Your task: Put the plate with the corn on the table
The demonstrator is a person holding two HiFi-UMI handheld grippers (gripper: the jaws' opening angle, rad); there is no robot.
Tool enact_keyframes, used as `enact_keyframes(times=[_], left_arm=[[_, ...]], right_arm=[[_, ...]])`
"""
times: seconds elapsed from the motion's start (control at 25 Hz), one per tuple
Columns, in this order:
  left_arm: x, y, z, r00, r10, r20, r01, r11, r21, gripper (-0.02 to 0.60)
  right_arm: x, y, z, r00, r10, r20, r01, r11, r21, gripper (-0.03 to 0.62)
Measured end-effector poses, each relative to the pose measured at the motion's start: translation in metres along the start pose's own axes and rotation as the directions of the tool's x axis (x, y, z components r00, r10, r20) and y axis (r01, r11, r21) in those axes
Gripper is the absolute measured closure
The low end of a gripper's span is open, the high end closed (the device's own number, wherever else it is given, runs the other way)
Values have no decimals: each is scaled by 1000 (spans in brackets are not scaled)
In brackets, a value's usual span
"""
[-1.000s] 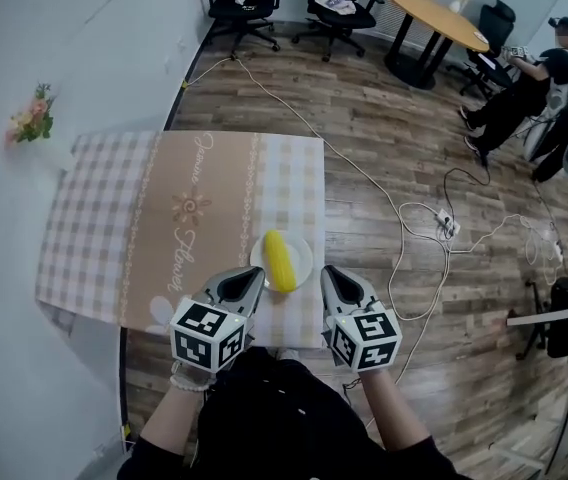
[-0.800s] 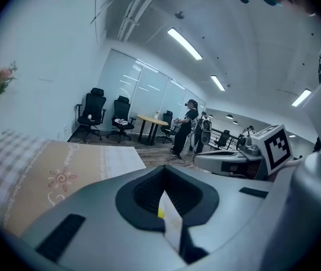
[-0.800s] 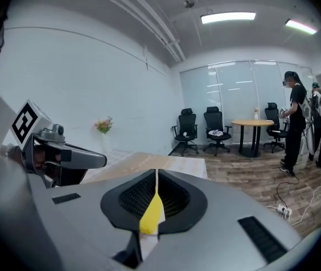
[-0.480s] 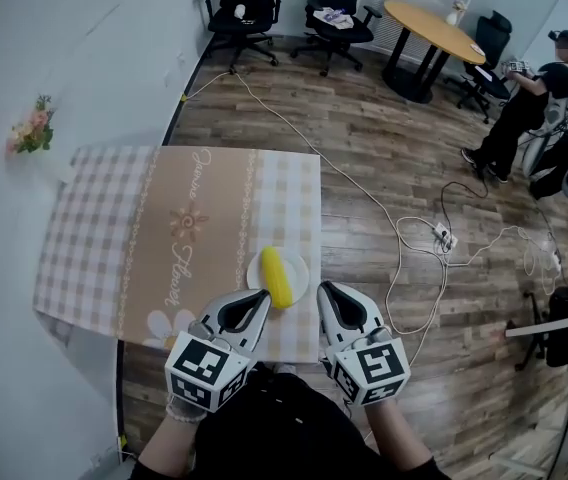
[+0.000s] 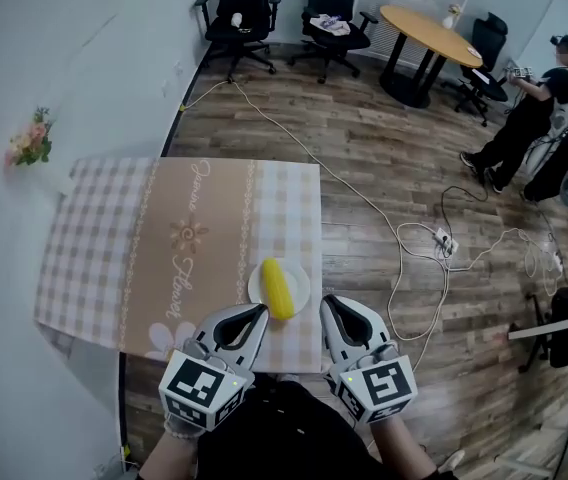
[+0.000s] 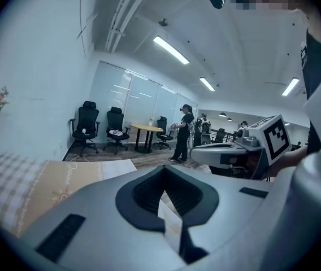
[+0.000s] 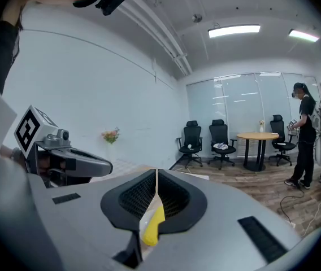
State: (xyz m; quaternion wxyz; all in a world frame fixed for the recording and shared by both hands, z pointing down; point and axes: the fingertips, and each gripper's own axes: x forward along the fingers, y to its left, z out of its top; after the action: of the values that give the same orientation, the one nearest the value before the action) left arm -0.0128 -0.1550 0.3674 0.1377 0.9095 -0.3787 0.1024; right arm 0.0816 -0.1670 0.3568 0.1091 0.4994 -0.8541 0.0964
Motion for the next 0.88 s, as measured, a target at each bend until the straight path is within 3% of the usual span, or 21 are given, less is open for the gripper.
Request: enact_keyframes(times=[0.88], left_arm=[[2, -2, -8, 1000, -6, -24, 7, 1000, 26, 568]], right_arm=[[12, 21, -6, 999, 35, -20, -36, 999, -14, 548]])
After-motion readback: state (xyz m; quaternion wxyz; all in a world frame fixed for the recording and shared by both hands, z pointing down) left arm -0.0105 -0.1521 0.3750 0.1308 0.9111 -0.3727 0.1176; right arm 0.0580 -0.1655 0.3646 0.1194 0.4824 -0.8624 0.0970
